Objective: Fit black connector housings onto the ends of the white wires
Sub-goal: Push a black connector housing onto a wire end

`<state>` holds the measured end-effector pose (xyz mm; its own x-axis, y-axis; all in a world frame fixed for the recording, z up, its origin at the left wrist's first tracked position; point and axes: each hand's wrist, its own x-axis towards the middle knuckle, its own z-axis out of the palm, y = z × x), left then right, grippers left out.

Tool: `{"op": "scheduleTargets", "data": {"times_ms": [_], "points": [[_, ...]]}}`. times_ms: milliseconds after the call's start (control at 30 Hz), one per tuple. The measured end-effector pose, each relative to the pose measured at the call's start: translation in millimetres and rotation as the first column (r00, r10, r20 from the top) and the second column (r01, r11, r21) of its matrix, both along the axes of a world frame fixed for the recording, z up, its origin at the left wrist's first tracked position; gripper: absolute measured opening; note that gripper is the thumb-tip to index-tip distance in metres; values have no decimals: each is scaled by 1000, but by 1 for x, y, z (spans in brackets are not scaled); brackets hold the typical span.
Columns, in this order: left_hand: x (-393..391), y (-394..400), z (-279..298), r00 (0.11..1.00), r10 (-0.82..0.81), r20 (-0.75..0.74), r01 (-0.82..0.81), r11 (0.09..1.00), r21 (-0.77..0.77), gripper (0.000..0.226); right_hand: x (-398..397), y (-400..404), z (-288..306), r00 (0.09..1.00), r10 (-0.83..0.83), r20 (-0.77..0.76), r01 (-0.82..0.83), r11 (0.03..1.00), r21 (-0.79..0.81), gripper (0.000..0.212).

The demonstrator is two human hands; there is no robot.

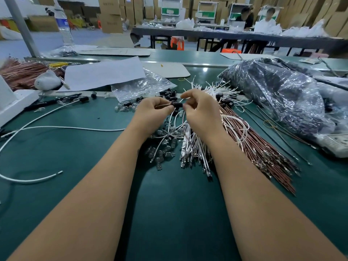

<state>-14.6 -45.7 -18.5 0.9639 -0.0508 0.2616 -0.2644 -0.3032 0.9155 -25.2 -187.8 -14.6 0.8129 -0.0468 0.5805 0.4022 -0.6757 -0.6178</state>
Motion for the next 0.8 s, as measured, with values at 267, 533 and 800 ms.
{"op": "scheduleTargets", "data": {"times_ms": [267, 533, 800], "points": [[1, 8, -2, 986, 20, 163, -53, 978, 203, 3, 1, 4, -4, 1000, -17, 7, 18, 956, -291, 19], [13, 42, -6, 778, 570, 264, -624, 657, 422, 20, 5, -4, -3, 972, -216, 92, 235, 891, -389, 17], [-2, 4, 10, 722, 119, 682, -461, 817, 346, 46, 5, 1, 0, 999, -35, 21, 39, 968, -246, 19]]}}
